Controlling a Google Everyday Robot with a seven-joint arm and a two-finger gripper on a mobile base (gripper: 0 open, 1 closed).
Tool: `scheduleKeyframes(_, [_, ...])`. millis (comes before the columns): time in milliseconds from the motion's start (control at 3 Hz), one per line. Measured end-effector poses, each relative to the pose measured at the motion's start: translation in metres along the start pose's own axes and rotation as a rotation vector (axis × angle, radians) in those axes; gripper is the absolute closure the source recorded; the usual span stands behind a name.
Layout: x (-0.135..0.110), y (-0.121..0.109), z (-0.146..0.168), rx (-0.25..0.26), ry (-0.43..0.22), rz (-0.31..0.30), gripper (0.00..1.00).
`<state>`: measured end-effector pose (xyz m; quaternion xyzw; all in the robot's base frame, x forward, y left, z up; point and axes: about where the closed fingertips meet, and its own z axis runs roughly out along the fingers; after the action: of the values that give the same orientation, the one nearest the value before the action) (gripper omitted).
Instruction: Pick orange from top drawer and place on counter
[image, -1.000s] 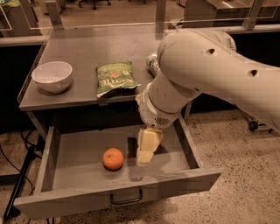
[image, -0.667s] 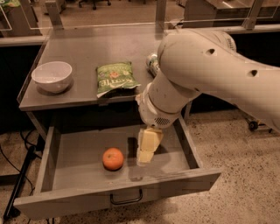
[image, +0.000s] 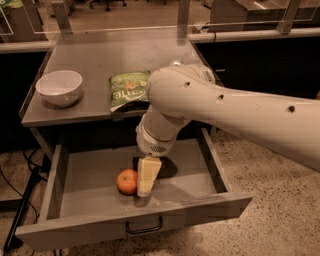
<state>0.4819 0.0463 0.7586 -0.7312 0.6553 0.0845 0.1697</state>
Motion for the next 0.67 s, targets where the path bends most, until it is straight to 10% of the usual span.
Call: scheduleKeyframes(667, [0.0, -0.029, 0.042, -0.007, 0.039, 0.078, 0.0])
